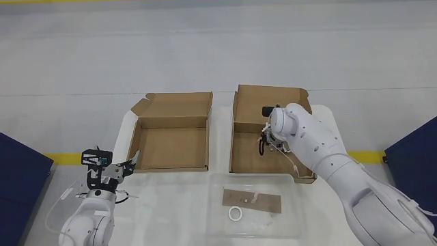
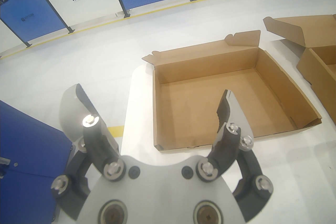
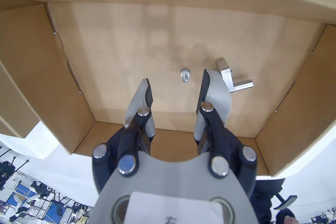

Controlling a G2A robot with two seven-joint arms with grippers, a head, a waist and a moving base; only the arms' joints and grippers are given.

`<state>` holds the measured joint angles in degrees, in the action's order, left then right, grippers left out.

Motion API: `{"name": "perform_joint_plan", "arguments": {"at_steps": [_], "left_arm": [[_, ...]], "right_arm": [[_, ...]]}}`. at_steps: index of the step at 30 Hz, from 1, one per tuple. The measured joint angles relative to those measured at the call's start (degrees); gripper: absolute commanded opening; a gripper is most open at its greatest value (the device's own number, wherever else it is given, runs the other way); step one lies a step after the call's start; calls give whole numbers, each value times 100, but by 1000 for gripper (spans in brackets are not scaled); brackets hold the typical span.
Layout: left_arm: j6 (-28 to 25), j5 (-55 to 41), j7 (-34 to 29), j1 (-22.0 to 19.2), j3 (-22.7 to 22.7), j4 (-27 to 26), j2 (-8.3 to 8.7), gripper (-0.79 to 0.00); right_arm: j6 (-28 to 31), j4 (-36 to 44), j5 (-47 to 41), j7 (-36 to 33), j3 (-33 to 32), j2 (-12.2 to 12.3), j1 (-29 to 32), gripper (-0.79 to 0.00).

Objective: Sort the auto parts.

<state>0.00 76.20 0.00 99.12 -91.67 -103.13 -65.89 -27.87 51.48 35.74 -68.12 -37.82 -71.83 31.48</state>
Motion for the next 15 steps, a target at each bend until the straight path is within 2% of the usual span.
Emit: {"name": "perform_joint_plan", "arguments": {"at_steps": [4,15], "left_arm": [[0,0,0,0,0,0,0,0],[0,0,0,0,0,0,0,0]], "right_arm": [[-62,486,163,-181,-233,147,83,0],[46,562,95,-88,-289,153,109,0]]}}
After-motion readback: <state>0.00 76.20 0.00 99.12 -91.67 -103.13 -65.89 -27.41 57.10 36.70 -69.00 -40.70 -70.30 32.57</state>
